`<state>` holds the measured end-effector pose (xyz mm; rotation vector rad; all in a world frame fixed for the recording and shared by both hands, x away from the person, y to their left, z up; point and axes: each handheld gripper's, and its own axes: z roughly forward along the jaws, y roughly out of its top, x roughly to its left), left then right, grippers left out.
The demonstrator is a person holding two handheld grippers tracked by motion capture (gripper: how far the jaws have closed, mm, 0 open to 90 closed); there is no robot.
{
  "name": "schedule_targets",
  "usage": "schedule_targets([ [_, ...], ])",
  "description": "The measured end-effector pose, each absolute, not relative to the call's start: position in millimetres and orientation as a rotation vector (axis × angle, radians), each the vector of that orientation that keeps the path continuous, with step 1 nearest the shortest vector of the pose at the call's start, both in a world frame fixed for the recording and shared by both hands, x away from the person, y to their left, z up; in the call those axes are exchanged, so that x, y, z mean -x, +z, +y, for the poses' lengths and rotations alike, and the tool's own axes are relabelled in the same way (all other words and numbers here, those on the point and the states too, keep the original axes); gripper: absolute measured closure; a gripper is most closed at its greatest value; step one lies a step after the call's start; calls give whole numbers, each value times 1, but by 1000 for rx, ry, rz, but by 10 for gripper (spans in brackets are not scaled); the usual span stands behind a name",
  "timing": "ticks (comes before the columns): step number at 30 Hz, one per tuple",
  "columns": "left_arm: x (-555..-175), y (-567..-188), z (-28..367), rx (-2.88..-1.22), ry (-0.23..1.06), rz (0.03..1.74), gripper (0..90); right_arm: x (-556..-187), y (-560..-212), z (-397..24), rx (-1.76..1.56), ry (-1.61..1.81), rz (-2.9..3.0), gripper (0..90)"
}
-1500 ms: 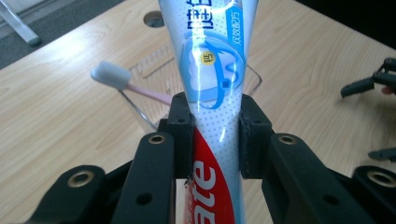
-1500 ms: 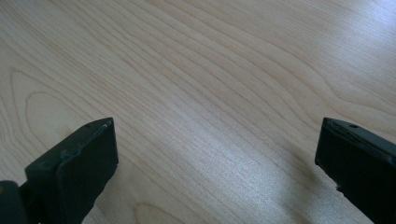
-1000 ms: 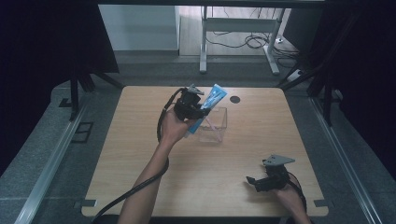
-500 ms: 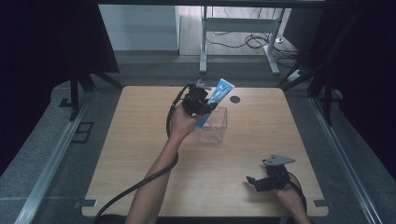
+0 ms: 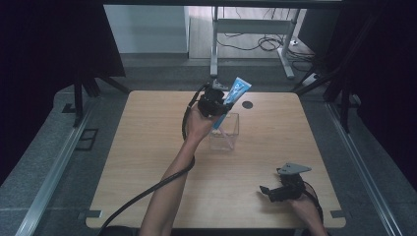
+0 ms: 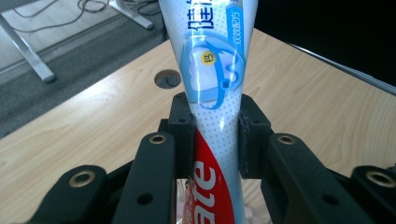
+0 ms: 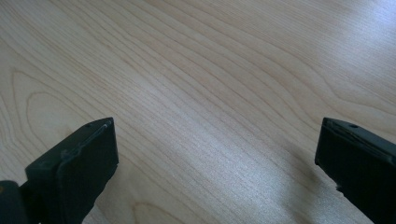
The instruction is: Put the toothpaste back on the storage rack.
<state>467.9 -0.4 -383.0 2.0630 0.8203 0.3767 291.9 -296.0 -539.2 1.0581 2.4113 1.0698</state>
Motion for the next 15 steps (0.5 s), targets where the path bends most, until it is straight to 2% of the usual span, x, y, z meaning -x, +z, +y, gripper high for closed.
schedule_targets([
  [15, -476, -398, -13, -2062, 405, 779, 716, -292, -539, -296, -1056, 1071, 2414, 0],
])
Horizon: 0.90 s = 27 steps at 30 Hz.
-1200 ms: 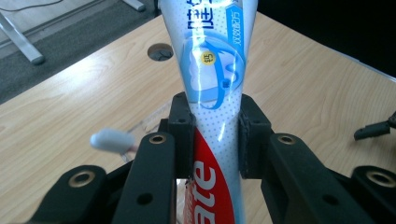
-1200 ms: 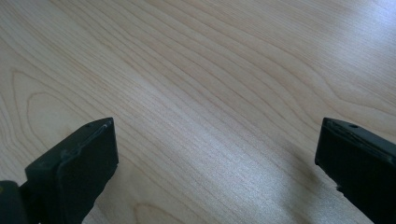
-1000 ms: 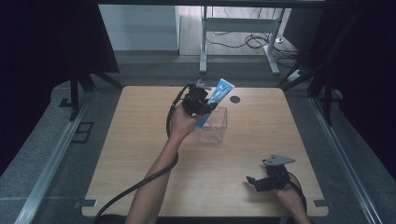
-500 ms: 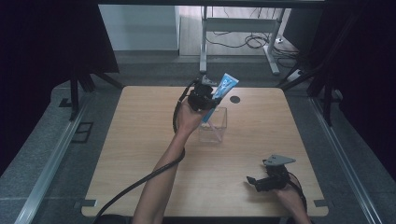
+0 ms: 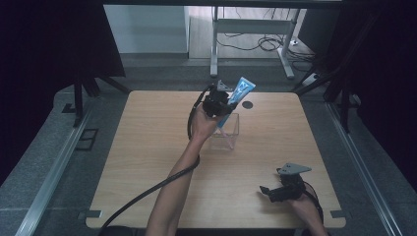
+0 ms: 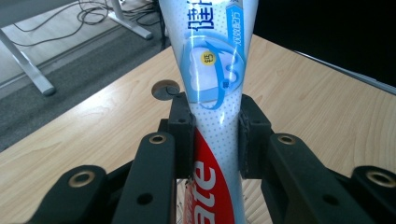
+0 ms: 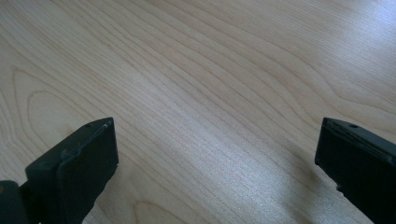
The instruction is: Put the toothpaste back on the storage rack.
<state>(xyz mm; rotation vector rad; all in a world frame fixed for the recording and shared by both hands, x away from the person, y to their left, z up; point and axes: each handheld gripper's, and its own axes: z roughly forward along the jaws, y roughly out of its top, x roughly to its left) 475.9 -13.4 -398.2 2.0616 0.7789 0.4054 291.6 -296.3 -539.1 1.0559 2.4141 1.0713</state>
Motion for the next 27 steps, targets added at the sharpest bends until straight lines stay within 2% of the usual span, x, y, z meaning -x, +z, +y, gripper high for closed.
schedule_targets([
  [27, -470, -434, -21, -2135, 420, 732, 707, -292, -539, -296, -1049, 1064, 2418, 0],
])
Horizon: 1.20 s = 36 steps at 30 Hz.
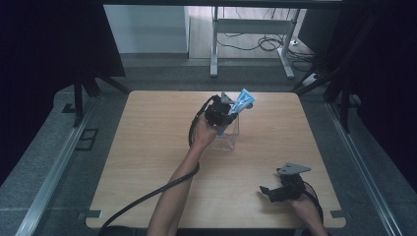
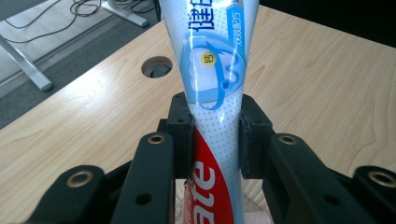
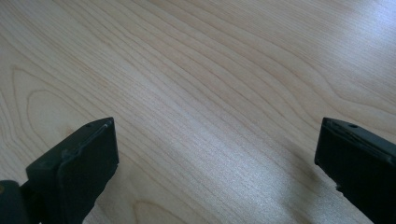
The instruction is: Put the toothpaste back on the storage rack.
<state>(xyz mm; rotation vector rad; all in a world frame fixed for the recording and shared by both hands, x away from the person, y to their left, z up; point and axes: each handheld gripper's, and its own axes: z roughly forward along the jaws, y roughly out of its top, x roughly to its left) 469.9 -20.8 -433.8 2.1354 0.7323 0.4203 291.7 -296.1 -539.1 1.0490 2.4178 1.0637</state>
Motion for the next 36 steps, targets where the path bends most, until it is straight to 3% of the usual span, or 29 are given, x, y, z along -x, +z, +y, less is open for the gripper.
schedule_targets([
  [36, -458, -447, -13, -2205, 394, 696, 678, -292, -541, -294, -1040, 1049, 2433, 0],
])
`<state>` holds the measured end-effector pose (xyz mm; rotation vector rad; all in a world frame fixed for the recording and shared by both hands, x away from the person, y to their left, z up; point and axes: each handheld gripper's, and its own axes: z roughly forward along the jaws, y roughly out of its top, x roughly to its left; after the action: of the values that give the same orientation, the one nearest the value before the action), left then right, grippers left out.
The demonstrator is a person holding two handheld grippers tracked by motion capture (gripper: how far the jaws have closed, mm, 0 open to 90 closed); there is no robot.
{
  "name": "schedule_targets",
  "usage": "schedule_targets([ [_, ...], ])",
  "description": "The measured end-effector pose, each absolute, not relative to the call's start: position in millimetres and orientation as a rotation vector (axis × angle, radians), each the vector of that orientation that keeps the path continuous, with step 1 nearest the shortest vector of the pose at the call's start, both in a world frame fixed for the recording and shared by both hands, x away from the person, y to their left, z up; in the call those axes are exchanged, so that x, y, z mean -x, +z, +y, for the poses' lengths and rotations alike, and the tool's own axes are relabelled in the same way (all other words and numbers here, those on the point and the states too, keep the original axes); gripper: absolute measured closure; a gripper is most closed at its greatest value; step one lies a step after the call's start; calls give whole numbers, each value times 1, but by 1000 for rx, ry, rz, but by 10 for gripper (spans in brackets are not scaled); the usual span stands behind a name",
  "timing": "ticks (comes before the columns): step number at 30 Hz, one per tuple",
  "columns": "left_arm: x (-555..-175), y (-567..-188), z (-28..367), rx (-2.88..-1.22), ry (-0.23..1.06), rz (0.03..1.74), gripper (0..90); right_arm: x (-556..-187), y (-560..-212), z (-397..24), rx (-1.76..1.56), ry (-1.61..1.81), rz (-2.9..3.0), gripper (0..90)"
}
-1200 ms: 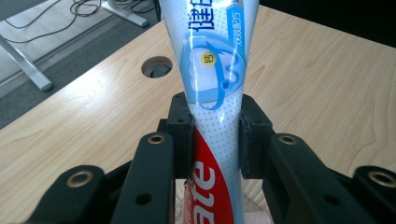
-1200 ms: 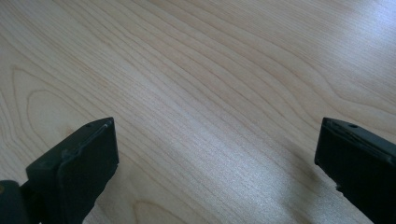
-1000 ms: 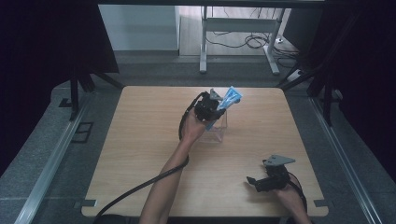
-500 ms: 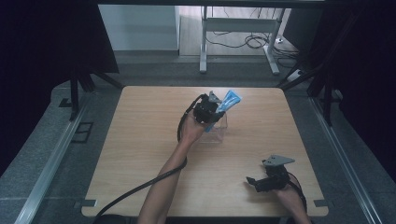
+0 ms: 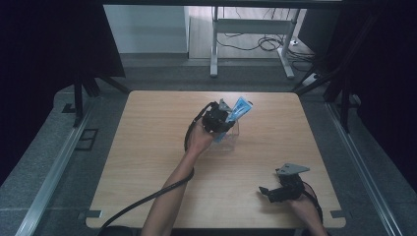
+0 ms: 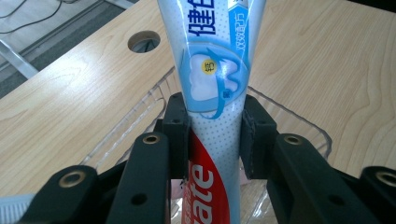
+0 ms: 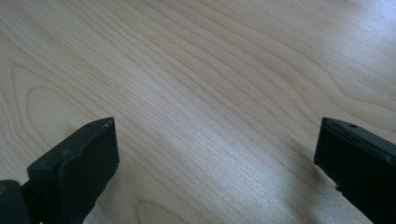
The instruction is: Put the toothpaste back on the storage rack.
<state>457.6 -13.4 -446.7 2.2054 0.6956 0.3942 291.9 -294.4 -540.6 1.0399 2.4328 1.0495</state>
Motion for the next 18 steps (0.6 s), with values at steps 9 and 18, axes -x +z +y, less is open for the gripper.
schedule_targets([
  [9, -453, -449, -9, -2205, 396, 685, 665, -292, -541, -294, -1043, 1049, 2433, 0],
  [18, -448, -455, -6, -2222, 382, 671, 651, -292, -541, -294, -1039, 1044, 2438, 0],
])
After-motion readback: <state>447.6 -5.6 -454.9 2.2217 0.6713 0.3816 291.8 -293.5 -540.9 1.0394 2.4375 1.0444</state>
